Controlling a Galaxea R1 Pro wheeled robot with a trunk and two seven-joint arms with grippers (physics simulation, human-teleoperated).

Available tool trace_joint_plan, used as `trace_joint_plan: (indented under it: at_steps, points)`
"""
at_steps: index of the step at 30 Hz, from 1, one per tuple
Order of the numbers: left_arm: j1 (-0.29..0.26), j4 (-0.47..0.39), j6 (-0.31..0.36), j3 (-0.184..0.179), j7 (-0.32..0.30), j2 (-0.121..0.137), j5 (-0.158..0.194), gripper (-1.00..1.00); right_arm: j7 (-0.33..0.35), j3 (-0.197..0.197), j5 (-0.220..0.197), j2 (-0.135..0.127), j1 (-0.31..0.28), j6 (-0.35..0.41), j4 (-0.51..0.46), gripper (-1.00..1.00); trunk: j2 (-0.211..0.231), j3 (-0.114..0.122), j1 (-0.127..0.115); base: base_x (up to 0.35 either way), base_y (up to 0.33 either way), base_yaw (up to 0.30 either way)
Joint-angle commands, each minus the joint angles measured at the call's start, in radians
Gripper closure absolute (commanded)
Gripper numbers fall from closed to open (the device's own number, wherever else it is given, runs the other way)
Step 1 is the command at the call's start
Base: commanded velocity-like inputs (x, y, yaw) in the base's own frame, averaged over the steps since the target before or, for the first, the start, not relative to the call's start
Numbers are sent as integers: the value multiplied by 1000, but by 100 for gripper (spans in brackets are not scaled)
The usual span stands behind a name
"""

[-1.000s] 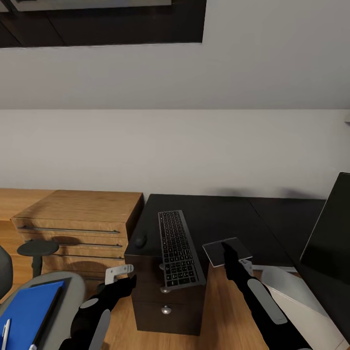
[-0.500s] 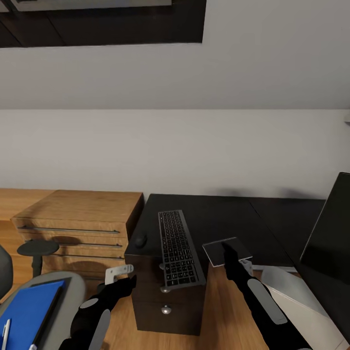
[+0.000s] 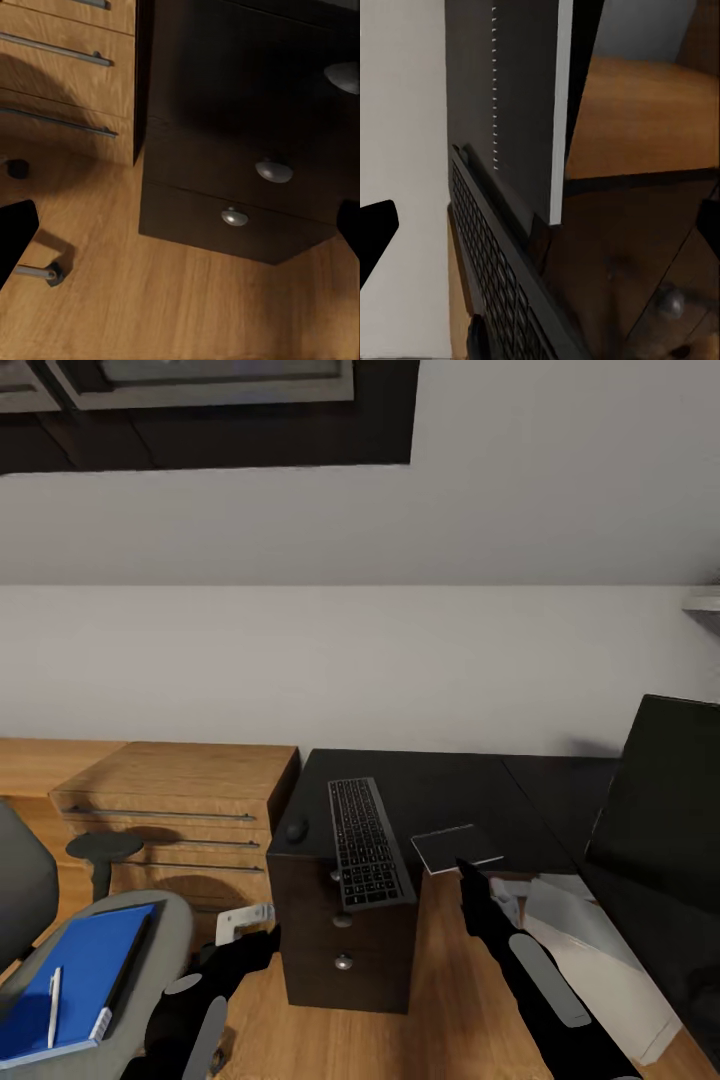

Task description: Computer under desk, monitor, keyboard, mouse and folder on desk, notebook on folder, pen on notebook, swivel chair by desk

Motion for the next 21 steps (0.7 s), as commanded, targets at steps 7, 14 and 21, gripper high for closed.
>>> trace_joint_plan:
  at_steps: [7,14,21]
  points:
    - [-1,-1,3,0,9,0,11,-100,-5,2,-5,-1,-1,-3,-1,-100,-1,-1,-1,-331,0,0]
    - [-1,-1,3,1,9,0,11,-100,-7,2,-6,-1,-1,-4,-3,-100,-1,-1,-1,-333,0,0]
    - [-1,-1,3,2,9,1,8,-100,-110,6,5,-15,-1,-4,-58,-100,-1,-1,-1,-260,0,0]
